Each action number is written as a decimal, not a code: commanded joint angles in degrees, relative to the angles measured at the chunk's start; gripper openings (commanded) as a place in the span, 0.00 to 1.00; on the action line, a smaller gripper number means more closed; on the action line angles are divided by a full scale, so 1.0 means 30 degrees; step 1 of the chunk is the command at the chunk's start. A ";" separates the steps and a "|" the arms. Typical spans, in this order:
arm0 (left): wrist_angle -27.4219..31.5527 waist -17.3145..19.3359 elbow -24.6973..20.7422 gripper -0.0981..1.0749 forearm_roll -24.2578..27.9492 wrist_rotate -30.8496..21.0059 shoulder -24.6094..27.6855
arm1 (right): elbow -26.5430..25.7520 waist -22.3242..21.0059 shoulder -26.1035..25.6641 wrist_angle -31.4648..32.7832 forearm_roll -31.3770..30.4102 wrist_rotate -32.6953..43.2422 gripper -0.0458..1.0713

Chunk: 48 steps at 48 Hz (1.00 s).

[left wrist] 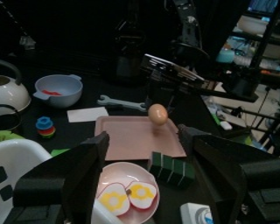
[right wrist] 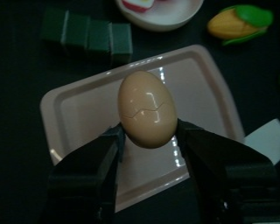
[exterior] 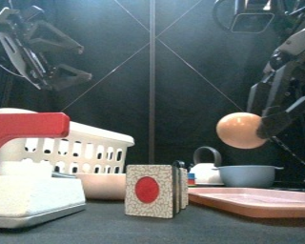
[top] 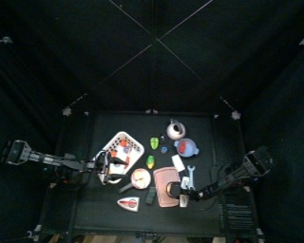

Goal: Grab egg with other hand

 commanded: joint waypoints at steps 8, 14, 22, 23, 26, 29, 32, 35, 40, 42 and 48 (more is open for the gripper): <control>-0.0088 -0.1406 -0.3018 0.91 -0.2373 -0.0059 0.2314 | -0.1025 -0.0088 -0.0703 0.4131 -0.2549 -0.0146 0.65; -0.0469 -0.1406 -0.4629 0.91 -0.3545 -0.0088 0.4365 | -0.0937 0.0117 -0.1377 0.4746 -0.2988 -0.0146 0.65; -0.1436 -0.1787 -0.7207 0.91 -0.6475 -0.0293 0.7529 | -0.0381 0.0791 -0.2051 0.4834 -0.2930 0.0176 0.65; -0.1494 -0.1904 -0.7529 0.91 -0.6943 -0.0410 0.7881 | -0.0352 0.0820 -0.2021 0.4863 -0.2900 0.0205 0.65; -0.1582 -0.2168 -0.8525 0.91 -0.8262 -0.0762 0.8848 | -0.0352 0.0996 -0.2021 0.5098 -0.3018 0.0293 0.65; -0.1553 -0.2344 -0.9609 0.92 -0.9170 -0.1172 0.9961 | -0.0322 0.1113 -0.2021 0.5361 -0.3105 0.0293 0.65; -0.1523 -0.2490 -1.0283 0.92 -0.9082 -0.1436 1.0752 | -0.0293 0.1230 -0.2051 0.5654 -0.3135 0.0264 0.65; -0.1523 -0.2520 -1.0752 0.92 -0.8613 -0.1670 1.1367 | -0.0205 0.1494 -0.2109 0.5947 -0.3164 0.0264 0.65; -0.1523 -0.2432 -1.1279 0.92 -0.7676 -0.2080 1.2158 | -0.0205 0.1904 -0.2227 0.6357 -0.3428 0.0264 0.65; -0.1611 -0.2402 -1.1309 0.92 -0.7354 -0.2227 1.2363 | -0.0205 0.2051 -0.2256 0.6533 -0.3604 0.0293 0.65; -0.1992 -0.2373 -1.1279 0.92 -0.6270 -0.2578 1.2891 | -0.0205 0.2490 -0.2402 0.6680 -0.4160 0.0293 0.65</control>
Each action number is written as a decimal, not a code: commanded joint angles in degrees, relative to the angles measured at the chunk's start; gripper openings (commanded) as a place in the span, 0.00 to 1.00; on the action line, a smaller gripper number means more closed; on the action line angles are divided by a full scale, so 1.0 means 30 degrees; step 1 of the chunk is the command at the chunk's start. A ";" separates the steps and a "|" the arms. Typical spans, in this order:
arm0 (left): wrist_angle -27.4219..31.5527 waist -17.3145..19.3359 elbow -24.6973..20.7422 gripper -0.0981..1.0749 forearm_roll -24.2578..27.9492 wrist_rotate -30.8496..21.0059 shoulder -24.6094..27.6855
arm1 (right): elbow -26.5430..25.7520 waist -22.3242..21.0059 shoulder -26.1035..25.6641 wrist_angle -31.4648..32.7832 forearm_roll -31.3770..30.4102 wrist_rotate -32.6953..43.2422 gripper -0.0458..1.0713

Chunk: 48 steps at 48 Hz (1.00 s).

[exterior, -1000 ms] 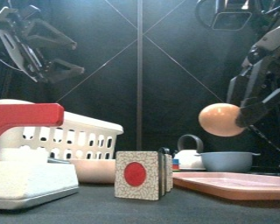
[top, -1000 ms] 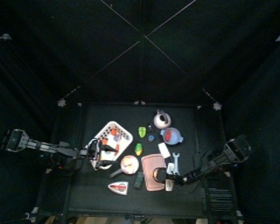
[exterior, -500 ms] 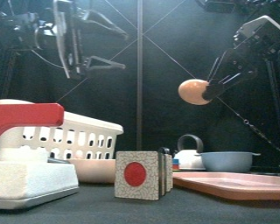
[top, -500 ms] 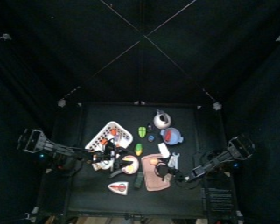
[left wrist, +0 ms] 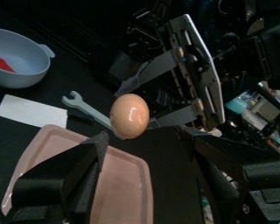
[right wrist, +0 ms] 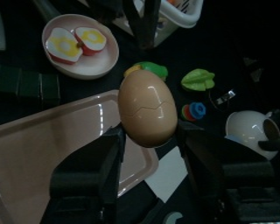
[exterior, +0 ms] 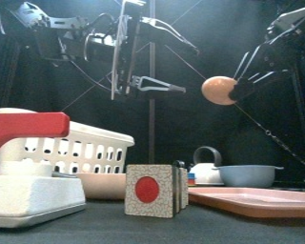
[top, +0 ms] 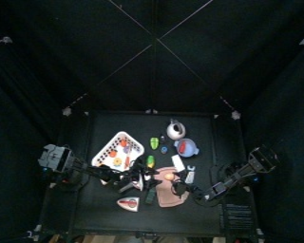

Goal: Grab egg with other hand

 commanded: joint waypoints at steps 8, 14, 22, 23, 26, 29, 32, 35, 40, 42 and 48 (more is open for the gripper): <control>-0.1406 0.0176 -0.0439 0.92 0.2783 -0.0879 0.0322 | -0.0117 0.0586 -0.0615 0.0205 -0.0996 0.0088 0.65; -0.1611 0.0205 -0.0498 0.92 0.3574 -0.1963 0.0557 | -0.0059 0.0586 -0.0615 0.0205 -0.1230 0.0088 0.65; -0.2080 0.0469 -0.0967 0.92 0.3633 -0.2813 0.1377 | -0.0117 0.0586 -0.0615 0.0117 -0.1465 0.0117 0.65; -0.2139 0.0527 -0.0996 0.92 0.3633 -0.2842 0.1465 | -0.0117 0.0586 -0.0615 0.0117 -0.1436 0.0117 0.65; -0.2285 0.0674 -0.1143 0.92 0.3604 -0.2842 0.1670 | -0.0088 0.0586 -0.0615 0.0117 -0.1465 0.0117 0.65; -0.2373 0.0850 -0.1289 0.92 0.3662 -0.2842 0.1816 | -0.0059 0.0586 -0.0586 0.0117 -0.1436 0.0117 0.65; -0.2373 0.0996 -0.1436 0.92 0.3691 -0.2842 0.1846 | -0.0029 0.0586 -0.0586 0.0117 -0.1406 0.0117 0.65; -0.2402 0.1055 -0.1553 0.92 0.3691 -0.2871 0.1875 | -0.0029 0.0586 -0.0586 0.0117 -0.1377 0.0117 0.65; -0.2373 0.1172 -0.1699 0.92 0.3721 -0.2871 0.1904 | -0.0029 0.0586 -0.0586 0.0117 -0.1377 0.0117 0.65; -0.2402 0.1172 -0.1758 0.92 0.3721 -0.2871 0.1904 | -0.0029 0.0586 -0.0586 0.0117 -0.1377 0.0117 0.65; -0.2314 0.1143 -0.2021 0.91 0.3721 -0.2900 0.1992 | -0.0029 0.0586 -0.0586 0.0088 -0.1436 0.0117 0.65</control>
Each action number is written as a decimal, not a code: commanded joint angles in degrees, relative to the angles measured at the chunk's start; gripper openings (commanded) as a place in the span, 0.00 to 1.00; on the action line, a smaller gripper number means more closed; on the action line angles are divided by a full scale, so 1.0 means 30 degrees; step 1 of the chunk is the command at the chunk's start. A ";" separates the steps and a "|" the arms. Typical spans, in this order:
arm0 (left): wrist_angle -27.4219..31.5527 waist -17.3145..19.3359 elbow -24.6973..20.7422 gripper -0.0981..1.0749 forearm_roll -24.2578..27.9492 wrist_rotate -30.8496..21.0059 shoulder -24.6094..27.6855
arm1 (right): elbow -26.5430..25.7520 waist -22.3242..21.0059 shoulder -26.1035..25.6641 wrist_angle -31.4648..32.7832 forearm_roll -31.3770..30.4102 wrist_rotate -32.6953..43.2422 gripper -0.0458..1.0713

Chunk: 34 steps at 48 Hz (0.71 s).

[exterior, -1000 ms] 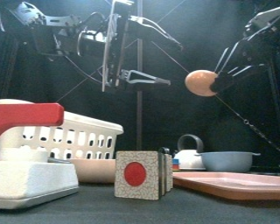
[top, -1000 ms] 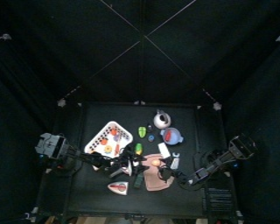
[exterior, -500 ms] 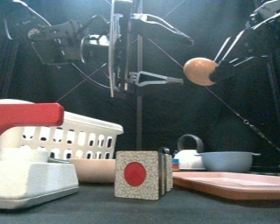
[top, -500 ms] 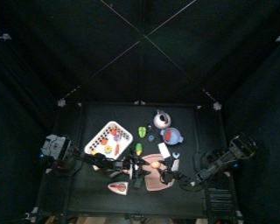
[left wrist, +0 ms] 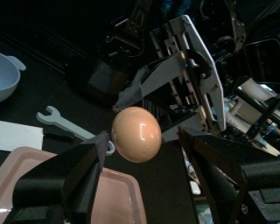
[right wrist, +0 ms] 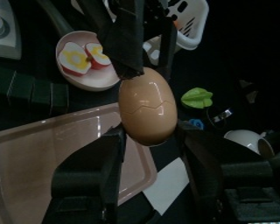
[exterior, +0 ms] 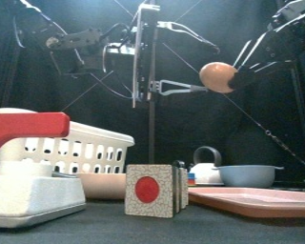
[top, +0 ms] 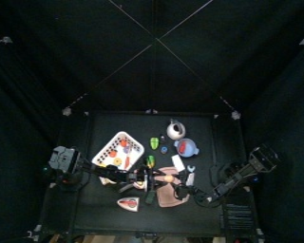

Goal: Grab egg with other hand

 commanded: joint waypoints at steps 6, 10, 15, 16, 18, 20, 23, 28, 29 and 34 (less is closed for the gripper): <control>-0.0088 0.0059 -0.0820 0.91 0.0117 -0.0059 0.0029 | -0.0176 0.0029 -0.0439 0.0059 -0.0146 0.0088 0.65; -0.0088 0.0088 -0.1025 0.91 0.0117 -0.0088 0.0205 | -0.0176 0.0029 -0.0439 0.0059 -0.0117 0.0088 0.65; -0.0088 0.0088 -0.1230 0.91 0.0088 -0.0088 0.0410 | -0.0146 0.0029 -0.0439 0.0059 -0.0088 0.0059 0.65; -0.0088 0.0088 -0.1230 0.91 0.0088 -0.0088 0.0469 | -0.0146 0.0029 -0.0410 0.0059 -0.0059 0.0059 0.65; -0.0088 0.0088 -0.1289 0.91 0.0117 -0.0088 0.0498 | -0.0146 0.0029 -0.0410 0.0059 -0.0029 0.0059 0.65; -0.0059 0.0088 -0.1260 0.90 0.0088 -0.0088 0.0498 | -0.0146 0.0029 -0.0439 0.0029 -0.0029 0.0059 0.65; -0.0059 0.0088 -0.1201 0.90 0.0088 -0.0088 0.0498 | -0.0146 0.0029 -0.0439 0.0059 -0.0029 0.0059 0.65; -0.0059 0.0088 -0.1172 0.87 0.0059 -0.0088 0.0469 | -0.0117 0.0029 -0.0439 0.0059 -0.0029 0.0059 0.65; -0.0059 0.0088 -0.1201 0.86 0.0059 -0.0088 0.0469 | -0.0117 0.0029 -0.0439 0.0029 -0.0029 0.0059 0.65; -0.0059 0.0088 -0.1260 0.80 0.0117 -0.0088 0.0527 | -0.0117 0.0029 -0.0410 0.0059 -0.0029 0.0059 0.65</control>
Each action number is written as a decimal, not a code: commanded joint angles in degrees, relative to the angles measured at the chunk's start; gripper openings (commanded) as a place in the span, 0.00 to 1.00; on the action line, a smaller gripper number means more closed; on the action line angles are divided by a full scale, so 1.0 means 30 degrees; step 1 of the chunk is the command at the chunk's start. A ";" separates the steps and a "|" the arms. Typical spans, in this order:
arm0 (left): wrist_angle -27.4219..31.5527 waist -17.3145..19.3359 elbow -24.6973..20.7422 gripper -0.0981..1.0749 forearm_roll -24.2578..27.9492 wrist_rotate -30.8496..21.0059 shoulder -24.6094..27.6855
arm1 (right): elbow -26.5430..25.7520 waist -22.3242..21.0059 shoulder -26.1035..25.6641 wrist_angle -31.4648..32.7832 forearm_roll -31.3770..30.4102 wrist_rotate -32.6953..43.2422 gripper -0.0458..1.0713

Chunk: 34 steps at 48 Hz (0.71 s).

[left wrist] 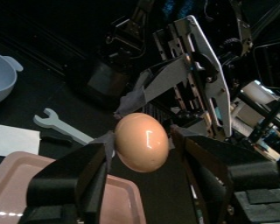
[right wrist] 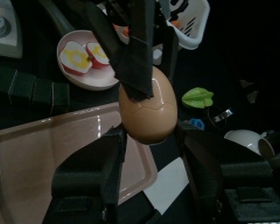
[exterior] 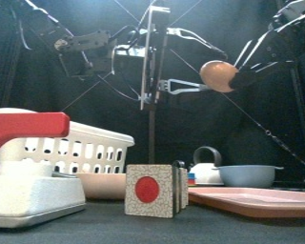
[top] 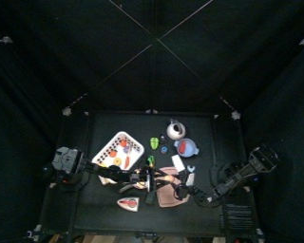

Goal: Grab egg with other hand

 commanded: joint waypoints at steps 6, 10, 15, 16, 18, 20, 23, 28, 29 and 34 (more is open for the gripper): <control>-0.0059 0.0000 -0.0439 0.75 0.0264 0.0029 -0.0205 | -0.0176 0.0000 -0.0439 0.0029 -0.0117 0.0088 0.65; -0.0088 0.0000 -0.0410 0.74 0.0234 0.0029 -0.0205 | -0.0176 0.0000 -0.0439 0.0029 -0.0088 0.0088 0.65; -0.0088 -0.0029 -0.0352 0.72 0.0234 0.0029 -0.0205 | -0.0205 0.0000 -0.0410 0.0029 -0.0088 0.0088 0.65; -0.0059 0.0000 -0.0352 0.71 0.0264 0.0029 -0.0205 | -0.0205 0.0000 -0.0439 0.0059 -0.0088 0.0088 0.65; -0.0059 -0.0029 -0.0322 0.71 0.0234 0.0029 -0.0205 | -0.0176 0.0000 -0.0439 0.0059 -0.0117 0.0088 0.65; -0.0059 0.0000 -0.0322 0.70 0.0234 0.0029 -0.0205 | -0.0176 0.0000 -0.0439 0.0059 -0.0088 0.0088 0.65; -0.0088 0.0000 -0.0322 0.70 0.0234 0.0029 -0.0205 | -0.0176 0.0000 -0.0410 0.0059 -0.0059 0.0088 0.65; -0.0088 0.0000 -0.0264 0.70 0.0205 0.0029 -0.0234 | -0.0205 0.0000 -0.0439 0.0059 -0.0059 0.0088 0.65; -0.0059 0.0000 -0.0264 0.70 0.0205 0.0029 -0.0234 | -0.0176 0.0000 -0.0410 0.0059 -0.0059 0.0088 0.65; -0.0088 0.0000 -0.0322 0.70 0.0205 0.0000 -0.0176 | -0.0234 0.0000 -0.0381 -0.0088 -0.0234 0.0088 0.66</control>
